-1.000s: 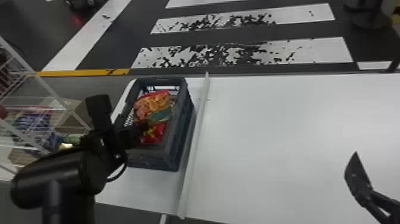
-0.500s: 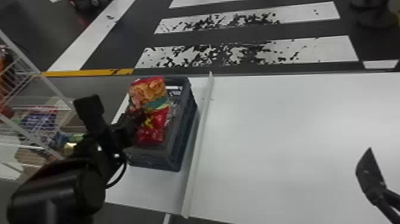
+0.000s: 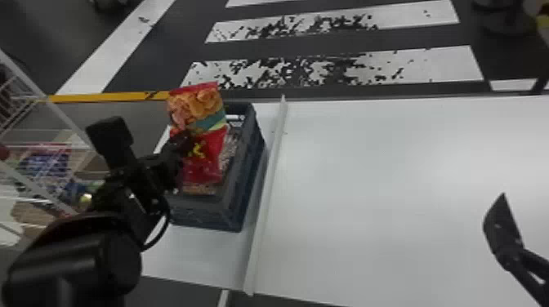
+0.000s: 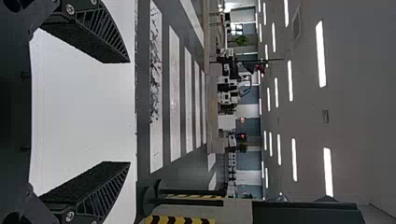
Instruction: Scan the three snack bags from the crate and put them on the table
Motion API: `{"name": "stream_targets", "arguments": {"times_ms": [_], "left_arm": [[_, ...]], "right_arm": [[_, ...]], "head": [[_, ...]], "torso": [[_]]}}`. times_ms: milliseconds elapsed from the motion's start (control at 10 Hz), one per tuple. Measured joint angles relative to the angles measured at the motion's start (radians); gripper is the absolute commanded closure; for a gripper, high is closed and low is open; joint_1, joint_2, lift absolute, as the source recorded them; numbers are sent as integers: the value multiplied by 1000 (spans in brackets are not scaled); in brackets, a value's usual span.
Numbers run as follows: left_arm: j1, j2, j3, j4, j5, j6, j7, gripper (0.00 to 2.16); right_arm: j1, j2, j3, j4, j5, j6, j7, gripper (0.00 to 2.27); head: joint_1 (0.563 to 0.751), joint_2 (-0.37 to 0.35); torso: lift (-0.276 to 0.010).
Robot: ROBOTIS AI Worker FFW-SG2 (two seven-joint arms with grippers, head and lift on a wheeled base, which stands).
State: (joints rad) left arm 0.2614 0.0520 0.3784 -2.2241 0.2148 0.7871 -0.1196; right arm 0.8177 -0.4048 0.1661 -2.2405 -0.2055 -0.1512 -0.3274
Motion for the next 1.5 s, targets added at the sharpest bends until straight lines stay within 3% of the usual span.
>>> {"name": "stream_targets", "arguments": {"times_ms": [300,500,600,800,1000,1100,1200,1400,1500], "left_arm": [[22,-9,-30,-90,-60,-18,36,2121],[62,-14,-48,-230,-102,75,85,2121],[82,-16,-60,-307,-104,154,70,2118],[112,-24,-96,-450,-74,330,-71,2121],[126,-45,-173,-498,-34,400,-178,2121],[127,-50,-231,-489,-40,400,-221,2121],[128,-52,-315,-452,-87,368,-253,2118],[127,-48,-524,-270,-273,141,-275,2118],[122,-45,-606,-148,-311,-10,-275,2118]], "right_arm": [[-2,3,4,15,1,-52,-17,93],[-2,4,5,16,1,-93,-37,87],[-2,5,6,16,1,-113,-40,87],[-2,8,10,11,3,-127,-37,87],[-2,10,17,5,12,-125,-33,83],[-2,11,17,2,15,-120,-27,83],[-4,10,14,-6,15,-108,-23,83],[-14,8,3,-24,13,-61,-17,83],[-18,8,-1,-36,13,-43,-16,83]], "head": [[695,217],[695,215],[695,198],[695,133],[695,11],[695,-45],[695,-99],[695,-177],[695,-234]], "torso": [[-94],[-94],[-94],[-94],[-94],[-94],[-94],[-94],[-94]]}}
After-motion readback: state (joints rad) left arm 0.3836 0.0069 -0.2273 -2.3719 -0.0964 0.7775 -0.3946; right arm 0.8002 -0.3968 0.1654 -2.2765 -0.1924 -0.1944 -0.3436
